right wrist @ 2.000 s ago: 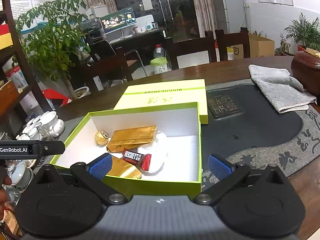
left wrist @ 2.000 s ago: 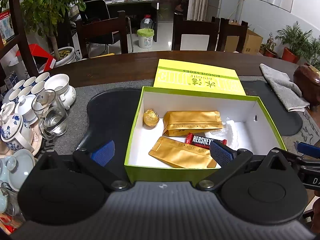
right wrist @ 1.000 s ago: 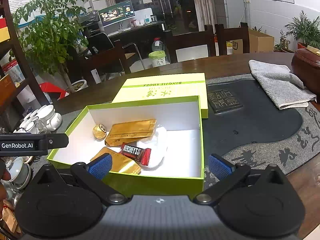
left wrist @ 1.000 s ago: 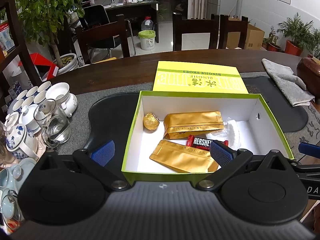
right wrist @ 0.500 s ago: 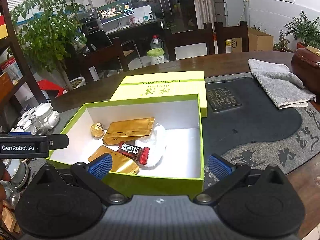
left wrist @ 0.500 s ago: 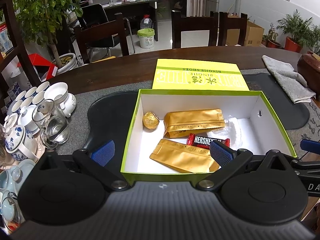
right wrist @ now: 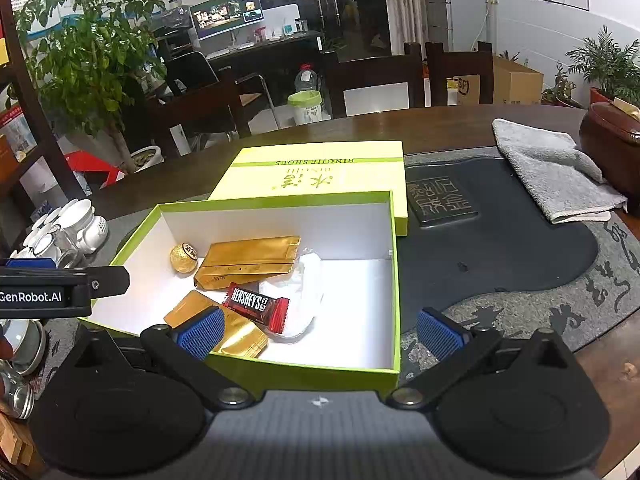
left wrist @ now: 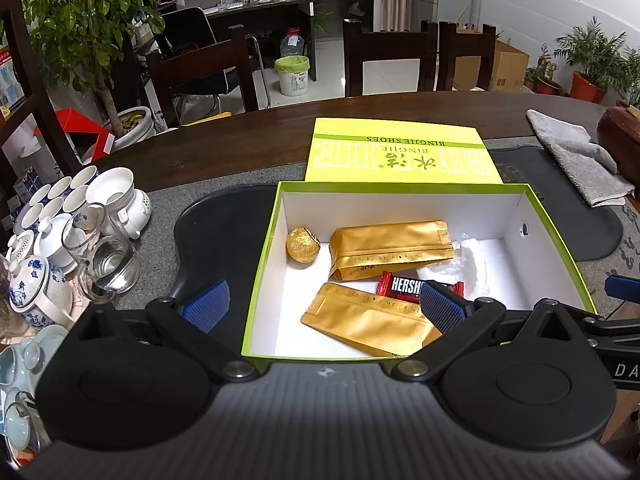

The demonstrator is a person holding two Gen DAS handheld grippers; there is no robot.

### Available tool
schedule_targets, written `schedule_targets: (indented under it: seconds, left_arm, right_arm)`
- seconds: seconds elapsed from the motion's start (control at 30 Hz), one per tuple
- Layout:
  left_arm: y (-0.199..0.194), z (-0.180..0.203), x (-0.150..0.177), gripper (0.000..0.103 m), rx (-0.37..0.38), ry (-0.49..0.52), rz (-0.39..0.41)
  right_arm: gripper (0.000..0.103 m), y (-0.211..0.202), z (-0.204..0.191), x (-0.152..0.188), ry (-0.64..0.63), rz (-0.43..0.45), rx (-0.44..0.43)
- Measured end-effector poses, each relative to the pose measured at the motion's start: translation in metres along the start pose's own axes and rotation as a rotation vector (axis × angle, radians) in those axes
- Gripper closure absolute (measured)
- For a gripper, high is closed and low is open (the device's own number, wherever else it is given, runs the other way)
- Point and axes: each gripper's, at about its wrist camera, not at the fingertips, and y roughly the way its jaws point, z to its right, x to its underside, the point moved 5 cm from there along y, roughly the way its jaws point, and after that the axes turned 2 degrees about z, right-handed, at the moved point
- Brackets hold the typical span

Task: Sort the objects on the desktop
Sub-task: 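Move both grippers toward the yellow BINGJIE SHOES lid beside the box, then close both grippers on the edges of the yellow lid and lift it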

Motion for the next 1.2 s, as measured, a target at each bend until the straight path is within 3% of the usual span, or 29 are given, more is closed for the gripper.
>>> schedule_targets:
  seconds: [0.7,1.2]
  left_arm:
    - [0.036,0.002,-0.018,0.001,0.004,0.004,-0.060]
    - [0.070,-0.013,-0.075,0.001,0.018,0.026,-0.111]
  right_arm:
    - [0.000,0.028,-0.001,-0.018,-0.035,-0.042,-0.053]
    - [0.000,0.056,0.007,-0.085,-0.051,-0.054,-0.123]
